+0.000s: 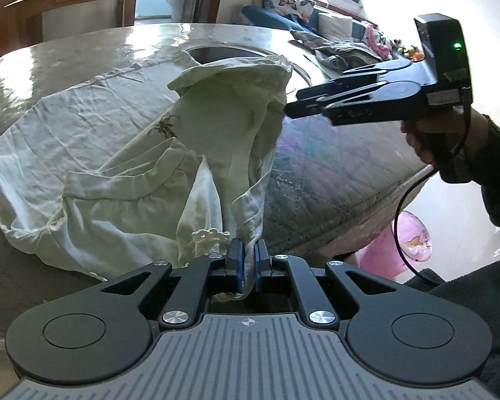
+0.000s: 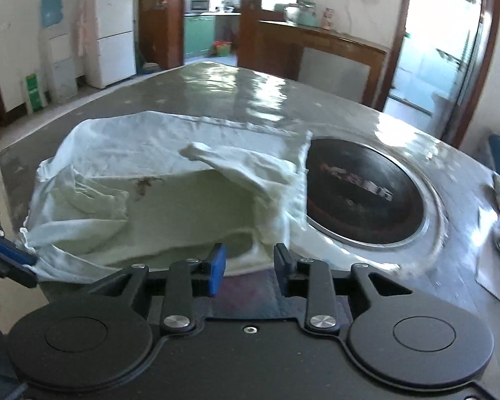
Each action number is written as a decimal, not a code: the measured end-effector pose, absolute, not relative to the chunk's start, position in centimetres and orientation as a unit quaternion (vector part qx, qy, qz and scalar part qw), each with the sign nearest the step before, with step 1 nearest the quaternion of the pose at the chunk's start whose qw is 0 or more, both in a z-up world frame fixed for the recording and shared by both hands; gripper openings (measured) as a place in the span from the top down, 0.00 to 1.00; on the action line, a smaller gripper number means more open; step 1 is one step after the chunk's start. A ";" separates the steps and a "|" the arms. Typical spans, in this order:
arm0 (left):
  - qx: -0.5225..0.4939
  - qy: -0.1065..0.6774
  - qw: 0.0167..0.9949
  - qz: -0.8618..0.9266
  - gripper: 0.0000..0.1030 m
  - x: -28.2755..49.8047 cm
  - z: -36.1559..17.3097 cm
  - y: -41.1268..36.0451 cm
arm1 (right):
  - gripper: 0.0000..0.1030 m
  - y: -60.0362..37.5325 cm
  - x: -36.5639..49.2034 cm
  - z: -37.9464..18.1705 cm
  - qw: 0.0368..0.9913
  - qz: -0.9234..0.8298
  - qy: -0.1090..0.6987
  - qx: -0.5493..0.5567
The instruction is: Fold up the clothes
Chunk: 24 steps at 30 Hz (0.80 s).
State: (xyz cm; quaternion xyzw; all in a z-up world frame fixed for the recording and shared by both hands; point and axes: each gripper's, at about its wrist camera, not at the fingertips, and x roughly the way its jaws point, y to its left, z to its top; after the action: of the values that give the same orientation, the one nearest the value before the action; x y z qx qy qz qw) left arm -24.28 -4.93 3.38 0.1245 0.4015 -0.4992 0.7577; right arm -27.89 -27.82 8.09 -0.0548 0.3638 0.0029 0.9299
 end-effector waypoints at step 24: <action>0.099 0.411 0.765 -0.486 0.94 -23.2 2.7 -4.3 | 0.89 -27.9 -25.7 4.0 0.929 -0.050 0.354 -0.097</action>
State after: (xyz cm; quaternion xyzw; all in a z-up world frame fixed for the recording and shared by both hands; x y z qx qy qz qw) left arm -23.18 -4.29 2.72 0.0993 0.4109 -0.4863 0.7647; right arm -25.73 -27.91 3.95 -0.0971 0.3535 -0.0500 0.9290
